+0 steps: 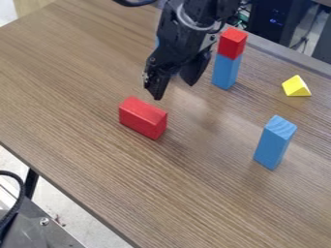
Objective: Put the red block in the blue cylinder
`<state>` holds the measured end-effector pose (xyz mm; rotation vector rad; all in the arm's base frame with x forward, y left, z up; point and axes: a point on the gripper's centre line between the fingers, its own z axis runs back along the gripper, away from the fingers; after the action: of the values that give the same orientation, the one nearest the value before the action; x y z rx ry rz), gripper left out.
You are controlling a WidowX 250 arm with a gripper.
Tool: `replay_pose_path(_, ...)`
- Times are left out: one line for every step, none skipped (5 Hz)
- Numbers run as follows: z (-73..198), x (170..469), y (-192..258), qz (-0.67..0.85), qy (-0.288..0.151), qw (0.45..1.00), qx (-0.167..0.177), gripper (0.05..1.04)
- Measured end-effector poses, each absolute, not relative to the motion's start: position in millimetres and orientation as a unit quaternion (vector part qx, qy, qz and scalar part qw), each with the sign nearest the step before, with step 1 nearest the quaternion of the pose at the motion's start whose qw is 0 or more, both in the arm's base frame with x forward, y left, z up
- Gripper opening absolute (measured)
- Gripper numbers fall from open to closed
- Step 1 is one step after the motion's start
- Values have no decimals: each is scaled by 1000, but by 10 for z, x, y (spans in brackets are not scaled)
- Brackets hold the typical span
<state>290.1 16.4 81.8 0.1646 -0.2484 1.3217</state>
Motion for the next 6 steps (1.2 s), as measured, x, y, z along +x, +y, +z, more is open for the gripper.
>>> replay_pose_path(747, 2862, 162, 610, -105, 781, 85, 999)
replay_pose_path(668, 2778, 175, 618, -98, 775, 88, 999)
replay_pose_path(644, 2716, 225, 632, -93, 763, 93, 999)
replay_pose_path(605, 2680, 271, 649, -91, 750, 92, 999)
replay_pose_path(630, 2660, 285, 669, -105, 731, 82, 999)
replay_pose_path(598, 2649, 300, 695, -109, 707, 69, 999)
